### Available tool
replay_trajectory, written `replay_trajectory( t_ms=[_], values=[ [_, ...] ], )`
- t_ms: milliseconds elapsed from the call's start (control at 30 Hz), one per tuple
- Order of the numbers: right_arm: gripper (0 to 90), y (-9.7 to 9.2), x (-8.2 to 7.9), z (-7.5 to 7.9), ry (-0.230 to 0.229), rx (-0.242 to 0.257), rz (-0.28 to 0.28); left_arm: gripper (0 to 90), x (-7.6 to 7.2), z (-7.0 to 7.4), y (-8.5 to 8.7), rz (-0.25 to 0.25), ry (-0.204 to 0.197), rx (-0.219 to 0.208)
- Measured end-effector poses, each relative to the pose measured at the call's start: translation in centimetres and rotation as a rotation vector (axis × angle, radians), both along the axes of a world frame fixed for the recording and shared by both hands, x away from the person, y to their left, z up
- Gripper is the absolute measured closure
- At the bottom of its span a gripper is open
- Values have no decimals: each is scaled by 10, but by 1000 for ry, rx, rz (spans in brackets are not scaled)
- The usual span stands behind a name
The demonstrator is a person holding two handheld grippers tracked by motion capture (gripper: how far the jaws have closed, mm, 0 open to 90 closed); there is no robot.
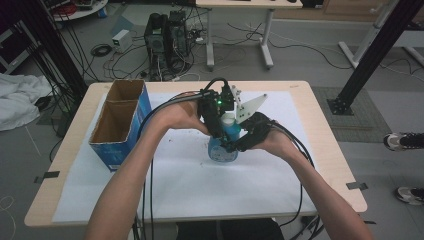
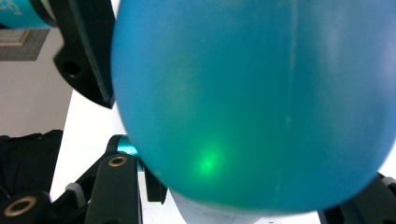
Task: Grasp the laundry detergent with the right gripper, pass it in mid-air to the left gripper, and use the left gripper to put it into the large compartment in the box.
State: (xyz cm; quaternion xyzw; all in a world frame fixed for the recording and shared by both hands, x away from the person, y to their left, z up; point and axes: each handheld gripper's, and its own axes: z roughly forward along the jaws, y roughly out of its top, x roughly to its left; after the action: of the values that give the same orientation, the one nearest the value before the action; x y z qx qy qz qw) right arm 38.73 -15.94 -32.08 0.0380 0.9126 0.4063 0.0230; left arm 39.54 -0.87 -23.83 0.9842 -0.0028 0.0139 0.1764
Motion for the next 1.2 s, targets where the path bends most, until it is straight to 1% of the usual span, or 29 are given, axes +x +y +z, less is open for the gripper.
replay_trajectory(
  t_ms=[100, 267, 333, 367, 433, 467, 500, 533, 600, 633, 733, 800, 833, 867, 900, 933, 967, 1000, 1033, 1067, 1100, 1133, 1167, 1200],
  values=[
    [453, 0, 0, 0, -3, -1, 2, 291, -1, -1, -1, 5, 6, -9],
    [454, 0, 0, 0, -5, -3, 5, 309, -1, -1, -1, 5, 6, -10],
    [454, 0, 0, 0, -3, -2, 3, 313, 0, 0, -1, 0, 3, 2],
    [454, 0, 0, 0, -4, -2, 4, 314, 0, 0, -1, 9, 7, -8],
    [453, 0, 0, 0, -1, -5, -2, 316, -1, 0, -1, 9, 6, -5],
    [453, 0, 0, 0, -5, -1, 6, 317, -1, -1, -1, 10, 9, -10],
    [454, 0, 0, 0, -4, -3, 4, 318, 0, 0, -1, 5, 8, 1],
    [454, 1, 0, -1, -2, 5, 3, 325, 0, -1, -1, 6, 10, -5],
    [453, 1, 0, -1, -4, 4, 4, 335, 0, -1, -1, 3, 10, 3],
    [454, -1, 1, 0, 2, -8, 38, 336, 0, -1, -1, 8, 11, -4],
    [454, -1, 1, 0, 0, -14, 37, 354, 0, 0, -1, 9, 7, 7],
    [454, 0, 2, 0, -26, -3, 40, 361, -1, 0, -1, 12, 4, 6],
    [453, 0, 2, 0, -23, -3, 40, 362, -1, 0, -1, 14, 1, 2],
    [454, -1, -1, 0, 29, -21, 35, 363, -1, 0, -1, 16, 4, -2],
    [453, -1, 1, 0, -1, -9, 43, 364, -1, 0, -1, 11, 0, 4],
    [453, -1, 1, 0, 3, -4, 44, 366, -1, 1, -1, 6, -5, 7],
    [453, 1, 2, -1, -1, 15, 56, 366, -3, 0, -1, 32, 3, -10],
    [452, 0, 0, 0, 13, 4, 40, 367, -3, 0, -1, 35, 4, -9],
    [452, 0, 0, 0, 19, 9, 40, 368, -3, 0, -1, 39, 7, -13],
    [451, 0, 1, 0, 8, 13, 37, 369, -3, 0, -1, 41, 6, -17],
    [451, -1, 0, 0, 39, 11, 36, 369, -3, 1, -1, 37, 1, -11],
    [450, -1, 1, 0, 14, 24, 42, 369, -4, 1, 0, 41, 3, -21],
    [449, -2, 1, 0, 30, 31, 47, 371, -4, 2, 0, 42, 2, -23],
    [449, -2, 1, 0, 30, 31, 47, 371, -4, 2, 0, 46, 6, -30]
  ],
)
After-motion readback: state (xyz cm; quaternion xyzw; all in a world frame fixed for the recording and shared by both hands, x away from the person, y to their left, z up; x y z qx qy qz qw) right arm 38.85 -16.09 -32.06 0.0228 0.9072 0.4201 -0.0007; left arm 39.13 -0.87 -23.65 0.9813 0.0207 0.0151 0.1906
